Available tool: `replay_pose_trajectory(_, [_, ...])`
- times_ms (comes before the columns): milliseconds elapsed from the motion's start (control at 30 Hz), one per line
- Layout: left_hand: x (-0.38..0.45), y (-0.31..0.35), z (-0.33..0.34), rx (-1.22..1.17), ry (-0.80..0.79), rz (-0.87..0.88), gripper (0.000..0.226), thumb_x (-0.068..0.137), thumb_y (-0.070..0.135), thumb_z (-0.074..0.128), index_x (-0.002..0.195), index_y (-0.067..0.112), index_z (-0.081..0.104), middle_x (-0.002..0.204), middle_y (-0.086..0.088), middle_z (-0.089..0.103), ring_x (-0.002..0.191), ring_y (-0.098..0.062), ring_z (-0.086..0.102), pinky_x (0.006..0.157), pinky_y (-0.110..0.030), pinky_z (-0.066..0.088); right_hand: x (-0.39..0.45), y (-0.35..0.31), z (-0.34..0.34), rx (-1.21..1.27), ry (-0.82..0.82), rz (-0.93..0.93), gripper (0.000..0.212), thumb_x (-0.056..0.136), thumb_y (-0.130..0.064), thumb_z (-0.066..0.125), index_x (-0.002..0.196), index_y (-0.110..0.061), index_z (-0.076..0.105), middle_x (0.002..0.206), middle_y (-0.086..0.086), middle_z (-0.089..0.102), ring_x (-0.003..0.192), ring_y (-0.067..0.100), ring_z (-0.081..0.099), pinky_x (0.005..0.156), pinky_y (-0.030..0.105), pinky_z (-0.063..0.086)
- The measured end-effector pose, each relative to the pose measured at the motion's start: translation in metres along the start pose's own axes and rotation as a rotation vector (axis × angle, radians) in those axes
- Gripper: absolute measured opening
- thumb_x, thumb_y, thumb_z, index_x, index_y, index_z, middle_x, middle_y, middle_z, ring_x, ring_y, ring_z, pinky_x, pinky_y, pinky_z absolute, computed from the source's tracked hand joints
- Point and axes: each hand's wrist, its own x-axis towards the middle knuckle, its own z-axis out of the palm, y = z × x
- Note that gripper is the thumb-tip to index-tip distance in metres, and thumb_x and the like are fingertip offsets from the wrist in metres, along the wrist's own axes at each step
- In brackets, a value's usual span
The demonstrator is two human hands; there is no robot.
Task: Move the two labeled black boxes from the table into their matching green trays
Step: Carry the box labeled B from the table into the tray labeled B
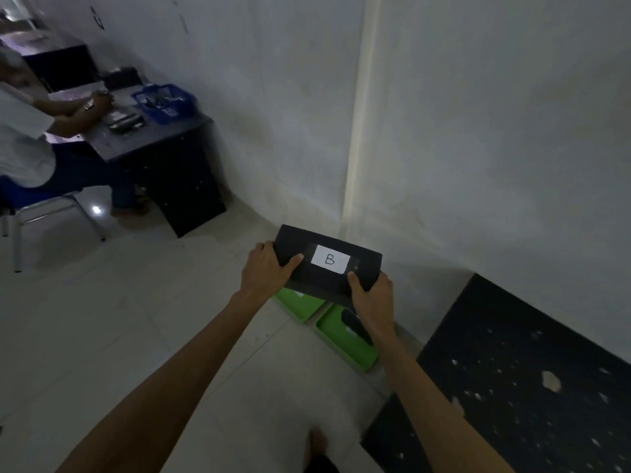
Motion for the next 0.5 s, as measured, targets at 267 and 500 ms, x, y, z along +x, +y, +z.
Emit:
replay_pose_trajectory(267, [0.156,-0.105,0.093,-0.08,-0.175,-0.117,0.065,0.085,0.049,0.066,0.132,0.006,0.049,0.121,-0.014,0.064,0.105,-0.03,0.063,0.08,-0.035,0.051,0.125,0.055,0.154,-0.106,0.022,0.214,0.079,0.091,-0.043,0.069,0.151,-0.004,0.037,0.145,0.019,0.041,0.13,0.036,0.051,0.105,0.049,0.05])
replay_pose_trajectory(500, [0.328,-0.214,0.223,-0.168,-0.313,-0.218,0.057,0.084,0.033,0.072,0.133,0.011,0.052,0.122,-0.01,0.066,0.106,-0.027,0.063,0.079,-0.03,0.047,0.268,0.147,0.3,-0.145,0.046,0.357,0.079,0.09,-0.036,0.072,0.153,-0.005,0.035,0.143,0.016,0.045,0.12,0.034,0.06,0.087,0.034,0.053])
